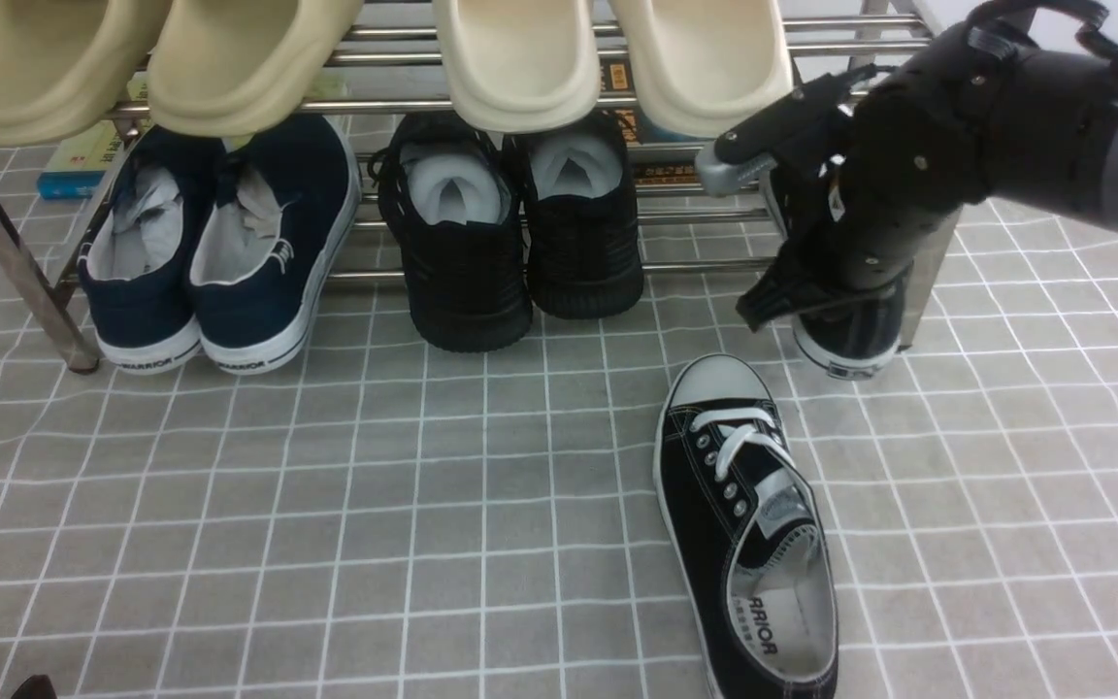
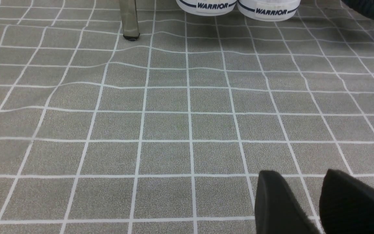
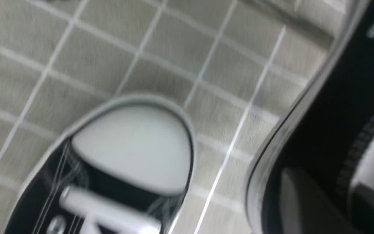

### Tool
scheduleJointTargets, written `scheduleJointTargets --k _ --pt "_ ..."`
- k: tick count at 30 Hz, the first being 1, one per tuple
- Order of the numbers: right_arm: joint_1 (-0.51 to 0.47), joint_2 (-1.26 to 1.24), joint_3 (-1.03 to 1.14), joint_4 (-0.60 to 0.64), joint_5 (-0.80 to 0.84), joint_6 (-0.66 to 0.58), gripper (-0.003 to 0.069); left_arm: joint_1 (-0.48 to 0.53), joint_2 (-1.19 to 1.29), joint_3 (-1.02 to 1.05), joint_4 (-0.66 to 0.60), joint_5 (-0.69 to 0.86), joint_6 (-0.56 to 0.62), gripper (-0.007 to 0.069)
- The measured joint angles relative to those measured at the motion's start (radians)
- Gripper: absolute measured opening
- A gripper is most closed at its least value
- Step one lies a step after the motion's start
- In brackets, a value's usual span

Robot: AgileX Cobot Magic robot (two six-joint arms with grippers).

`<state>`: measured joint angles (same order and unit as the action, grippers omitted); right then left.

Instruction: Take the shoes off the shelf with your hand from the grey coffee tablecloth.

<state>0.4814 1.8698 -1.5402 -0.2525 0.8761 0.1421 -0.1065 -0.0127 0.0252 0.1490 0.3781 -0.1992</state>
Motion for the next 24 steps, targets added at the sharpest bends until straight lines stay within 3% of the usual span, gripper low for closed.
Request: scheduleJointTargets --k 2,8,24 --pt "0.010 -0.039 -0.003 0.049 0.109 -0.024 0.0008 0.000 0.000 0.000 0.000 0.000 0.000 0.0239" --pt "0.023 -0.177 0.023 0.204 0.352 -0.043 0.0008 0.000 0.000 0.000 0.000 0.000 0.000 0.0239" --pt "0.022 -0.213 0.340 0.335 0.208 -0.064 0.0008 0.000 0.000 0.000 0.000 0.000 0.000 0.0239"
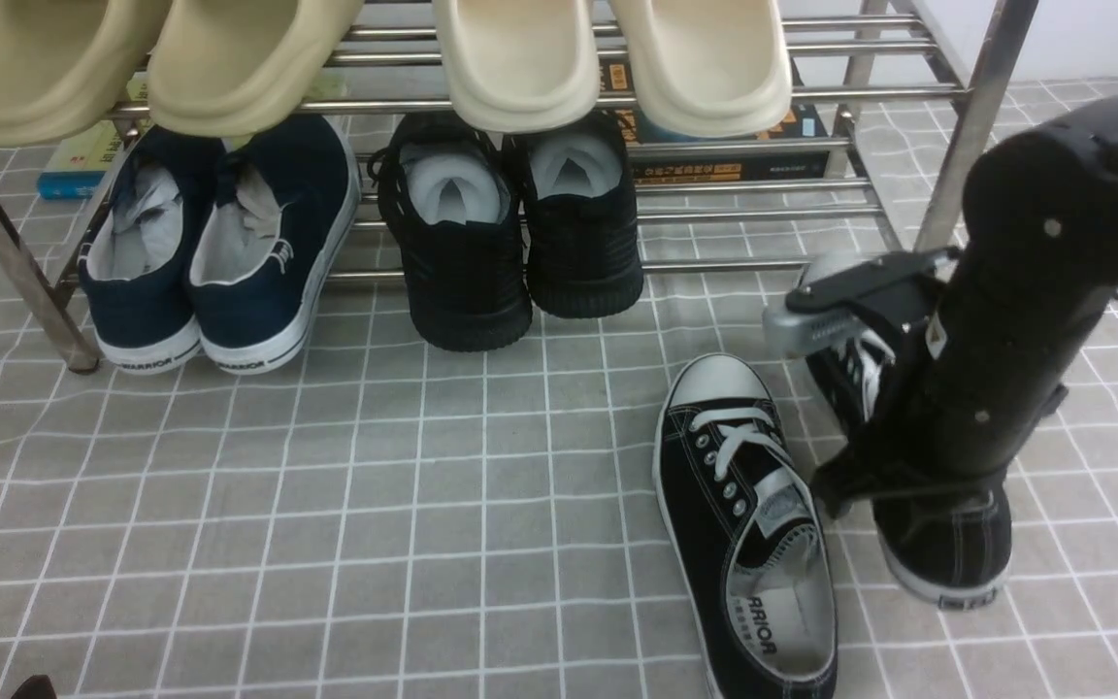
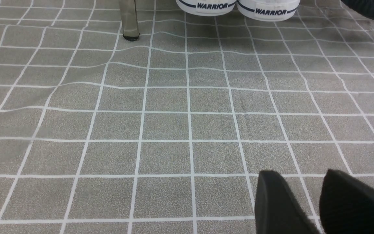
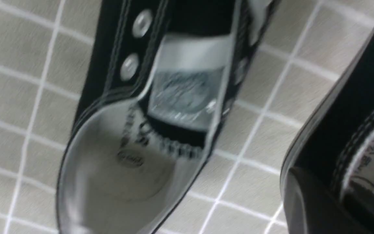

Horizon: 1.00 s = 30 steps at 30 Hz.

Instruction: Take the shoes off the shelf with your hand from the grey coffee tablecloth.

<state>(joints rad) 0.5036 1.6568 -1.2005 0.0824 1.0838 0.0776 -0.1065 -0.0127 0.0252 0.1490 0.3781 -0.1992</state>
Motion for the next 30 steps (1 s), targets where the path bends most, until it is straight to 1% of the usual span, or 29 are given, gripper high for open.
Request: scheduleJointTargets --k 4,13,15,16,18,19,22,23,25,27,30 --pt "0.000 0.000 0.044 0.079 -0.006 -0.035 0.0010 0.000 0.000 0.000 0.000 0.000 0.000 0.0239" --pt "0.000 -0.002 0.058 0.116 -0.035 -0.049 0.0021 0.000 0.000 0.000 0.000 0.000 0.000 0.0239" --pt "0.000 -0.002 0.058 0.119 -0.035 -0.049 0.0034 0.000 0.000 0.000 0.000 0.000 0.000 0.0239" --pt "0.000 -0.002 0.058 0.123 -0.032 -0.049 0.0052 0.000 0.000 0.000 0.000 0.000 0.000 0.0239" --pt "0.000 -0.002 0.058 0.137 -0.015 -0.049 0.0113 0.000 0.000 0.000 0.000 0.000 0.000 0.0239" --pt "0.000 -0.002 0.058 0.138 -0.012 -0.049 0.0120 0.000 0.000 0.000 0.000 0.000 0.000 0.0239" --pt "0.000 -0.003 0.039 0.140 0.036 -0.051 0.0243 0.000 0.000 0.000 0.000 0.000 0.000 0.0239" --pt "0.000 -0.004 0.033 0.136 0.043 -0.053 0.0255 0.000 0.000 0.000 0.000 0.000 0.000 0.0239" --pt "0.000 -0.014 -0.004 0.118 0.077 -0.063 0.0307 0.000 0.000 0.000 0.000 0.000 0.000 0.0239" --pt "0.000 -0.033 -0.036 0.095 0.094 -0.078 0.0320 0.000 0.000 0.000 0.000 0.000 0.000 0.0239" --pt "0.000 -0.084 -0.066 0.059 0.102 -0.078 0.0293 0.000 0.000 0.000 0.000 0.000 0.000 0.0239"
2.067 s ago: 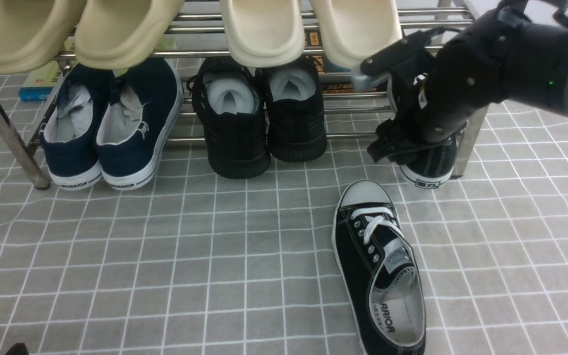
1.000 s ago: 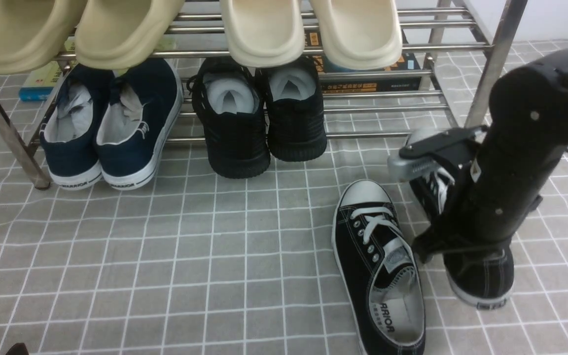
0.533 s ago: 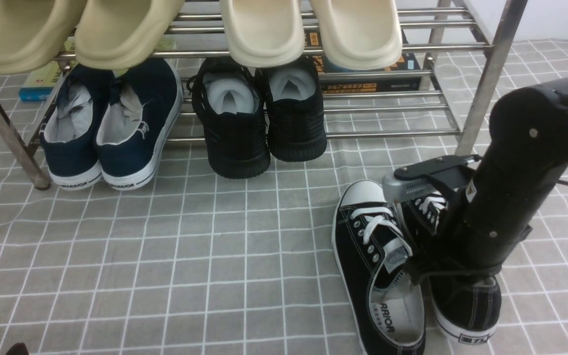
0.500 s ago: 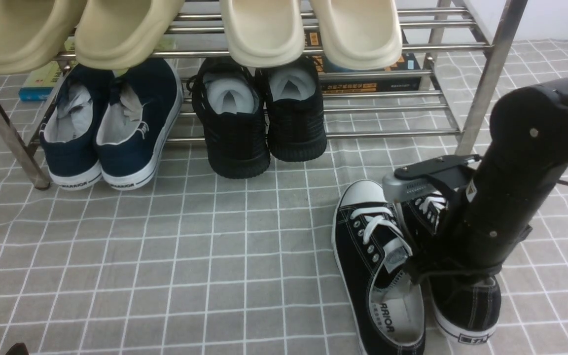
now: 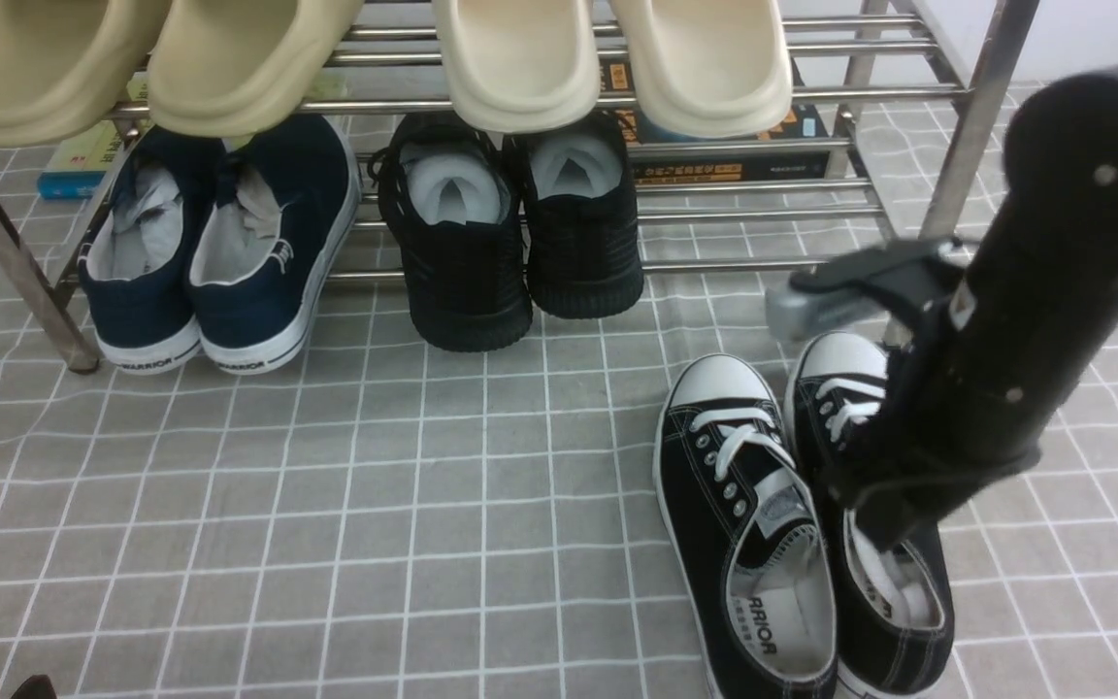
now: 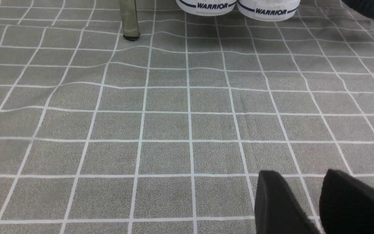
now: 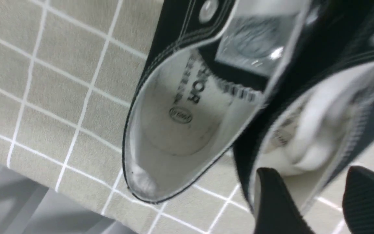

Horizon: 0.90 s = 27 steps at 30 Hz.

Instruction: Take the shoes off the shelf with your hand from the grey coffee tablecloth.

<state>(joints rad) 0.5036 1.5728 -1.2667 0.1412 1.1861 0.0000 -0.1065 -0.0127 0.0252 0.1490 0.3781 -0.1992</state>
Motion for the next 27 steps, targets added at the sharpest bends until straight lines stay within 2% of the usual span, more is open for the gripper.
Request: scheduleJointTargets --k 10,18,23,27 --pt "0.000 -0.338 0.002 -0.108 0.000 0.007 -0.0005 0.000 0.000 0.000 0.000 0.000 0.000 0.0239" --pt "0.000 -0.694 0.143 -0.213 -0.079 0.077 -0.0016 0.000 0.000 0.000 0.000 0.000 0.000 0.0239" --pt "0.000 -1.033 0.368 -0.225 -0.265 0.092 -0.0014 0.000 0.000 0.000 0.000 0.000 0.000 0.0239" --pt "0.000 -1.246 0.576 -0.207 -0.475 0.092 -0.0013 0.000 0.000 0.000 0.000 0.000 0.000 0.0239"
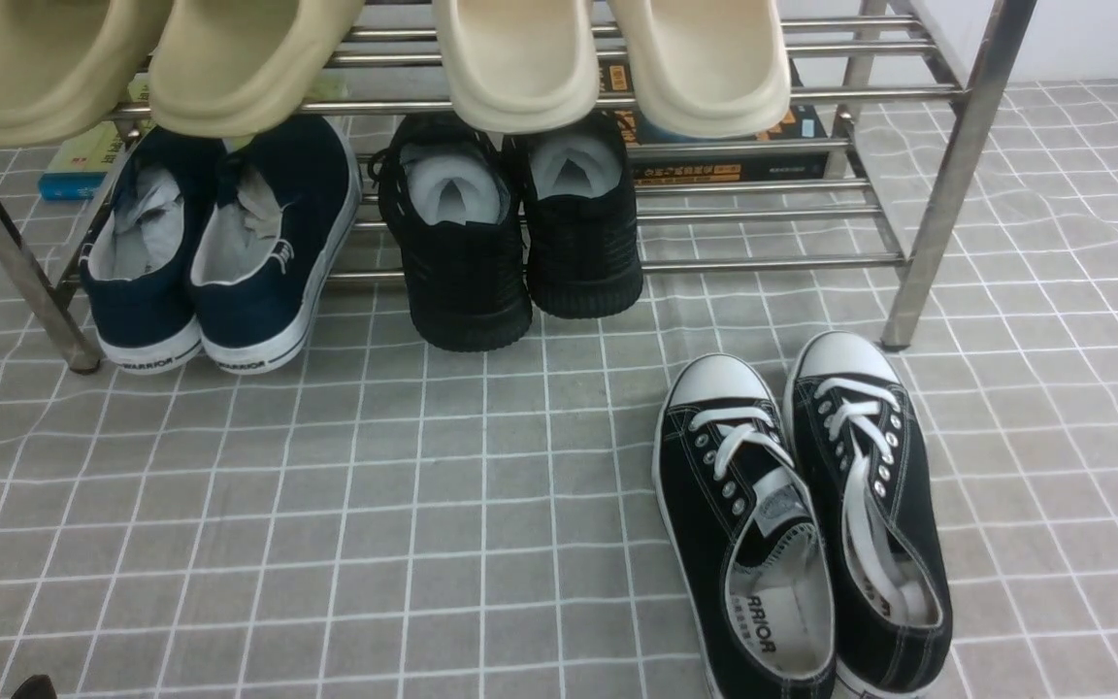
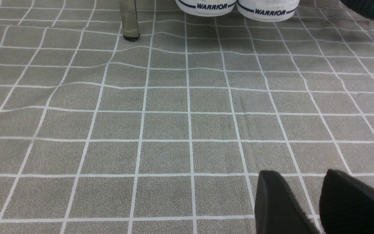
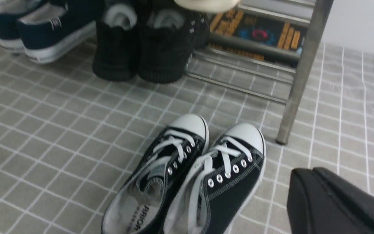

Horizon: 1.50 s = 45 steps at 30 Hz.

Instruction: Take the shoes off the shelf with your hand from the grey coffee tablecloth.

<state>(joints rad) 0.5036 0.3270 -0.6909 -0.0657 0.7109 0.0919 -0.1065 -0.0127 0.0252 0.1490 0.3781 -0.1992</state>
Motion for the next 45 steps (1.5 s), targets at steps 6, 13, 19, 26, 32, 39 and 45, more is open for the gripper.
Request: scheduleJointTargets --k 6,13,19,26,32,39,45 --pt "0.000 -0.096 0.216 0.074 -0.241 0.000 -0.0010 0.000 0.000 0.000 0.000 0.000 0.000 0.0239" --pt "0.000 -0.096 0.275 0.072 -0.312 0.000 -0.0006 0.000 0.000 0.000 0.000 0.000 0.000 0.0239" --pt "0.000 -0.096 0.297 0.066 -0.313 0.000 -0.0006 0.000 0.000 0.000 0.000 0.000 0.000 0.0239" --pt "0.000 -0.096 0.297 0.066 -0.310 0.000 -0.0003 0.000 0.000 0.000 0.000 0.000 0.000 0.0239" --pt "0.000 -0.096 0.318 0.072 -0.326 0.000 0.0001 0.000 0.000 0.000 0.000 0.000 0.000 0.0239" --pt "-0.047 -0.116 0.464 0.072 -0.368 0.000 0.0008 0.000 0.000 0.000 0.000 0.000 0.000 0.0239" --pt "-0.281 -0.200 0.608 0.026 -0.369 0.000 0.0013 0.000 0.000 0.000 0.000 0.000 0.000 0.0239"
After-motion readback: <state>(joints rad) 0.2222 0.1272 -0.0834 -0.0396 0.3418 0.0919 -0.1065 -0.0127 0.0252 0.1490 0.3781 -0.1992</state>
